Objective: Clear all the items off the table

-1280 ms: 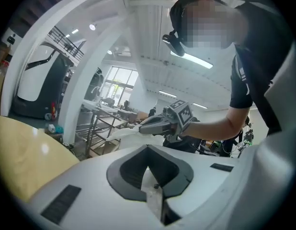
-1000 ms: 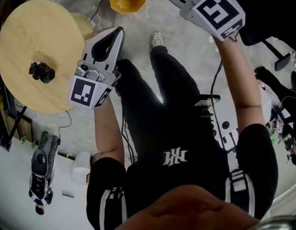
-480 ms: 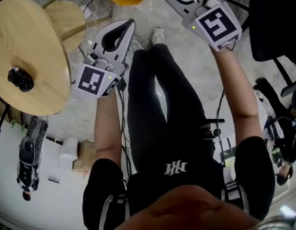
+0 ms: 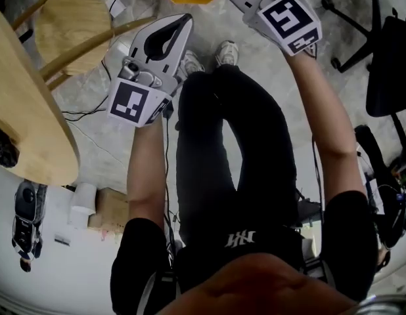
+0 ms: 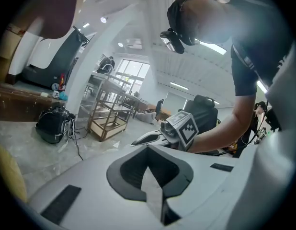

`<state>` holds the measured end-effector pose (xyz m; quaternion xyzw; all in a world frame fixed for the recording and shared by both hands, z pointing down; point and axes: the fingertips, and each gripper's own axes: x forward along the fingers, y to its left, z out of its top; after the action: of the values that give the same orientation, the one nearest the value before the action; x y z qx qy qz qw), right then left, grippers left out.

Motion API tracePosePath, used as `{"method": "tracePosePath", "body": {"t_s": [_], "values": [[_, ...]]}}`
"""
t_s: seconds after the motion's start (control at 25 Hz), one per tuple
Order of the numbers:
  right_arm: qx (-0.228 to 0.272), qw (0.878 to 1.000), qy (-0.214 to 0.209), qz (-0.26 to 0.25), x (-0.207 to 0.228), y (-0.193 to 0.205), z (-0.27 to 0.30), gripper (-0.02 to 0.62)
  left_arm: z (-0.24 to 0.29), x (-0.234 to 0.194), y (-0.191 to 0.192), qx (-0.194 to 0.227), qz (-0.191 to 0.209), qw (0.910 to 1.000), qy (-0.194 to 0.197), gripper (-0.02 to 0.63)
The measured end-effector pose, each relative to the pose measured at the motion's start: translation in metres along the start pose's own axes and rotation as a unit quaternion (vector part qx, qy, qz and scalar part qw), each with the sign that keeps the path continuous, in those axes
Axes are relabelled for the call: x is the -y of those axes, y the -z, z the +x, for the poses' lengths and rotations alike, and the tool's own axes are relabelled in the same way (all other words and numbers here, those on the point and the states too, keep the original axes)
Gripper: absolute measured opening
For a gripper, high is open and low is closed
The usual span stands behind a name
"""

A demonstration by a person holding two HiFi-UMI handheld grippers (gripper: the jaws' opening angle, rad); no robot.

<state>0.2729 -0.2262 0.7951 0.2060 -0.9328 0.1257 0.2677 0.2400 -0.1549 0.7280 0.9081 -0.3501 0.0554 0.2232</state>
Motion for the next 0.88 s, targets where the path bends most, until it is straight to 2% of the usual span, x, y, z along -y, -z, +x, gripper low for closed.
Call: {"method": "tracePosePath", "body": {"t_s": [0.24,0.48,0.56,0.64,0.68,0.72,0.76,0.88], "values": [[-0.017,1.000,-0.005,0.020,0.011,0.055,0.040,0.051,0.008,-0.020,0.045,-0.007,-0.005,0.9999,0.009,0.012],[-0.031,0.999,-0.011,0.020,0.014,0.082,0.054,0.241,0.021,-0.030,0.062,-0.004,-0.006,0.9999,0.015,0.012],[-0.030,0.999,-0.009,0.023,0.014,0.076,0.048,0.242,0.022,-0.024,0.053,-0.002,-0.006,0.9998,0.019,0.012],[-0.028,0.999,-0.011,0.031,0.011,0.059,0.036,0.273,0.021,-0.013,0.033,0.004,-0.008,0.9997,0.022,0.012],[-0.028,0.999,-0.016,0.034,0.007,0.047,0.028,0.273,0.018,-0.005,0.021,0.007,-0.010,0.9996,0.025,0.012],[-0.029,0.999,-0.022,0.036,0.001,0.032,0.018,0.240,0.015,0.005,0.006,0.010,-0.015,0.9994,0.029,0.012],[-0.029,0.999,-0.028,0.034,-0.005,0.014,0.005,0.178,0.010,0.017,-0.011,0.013,-0.021,0.9992,0.033,0.012],[-0.021,0.999,-0.034,0.015,-0.019,-0.058,-0.046,0.080,-0.008,0.058,-0.077,0.023,-0.034,0.9984,0.039,0.012]]}}
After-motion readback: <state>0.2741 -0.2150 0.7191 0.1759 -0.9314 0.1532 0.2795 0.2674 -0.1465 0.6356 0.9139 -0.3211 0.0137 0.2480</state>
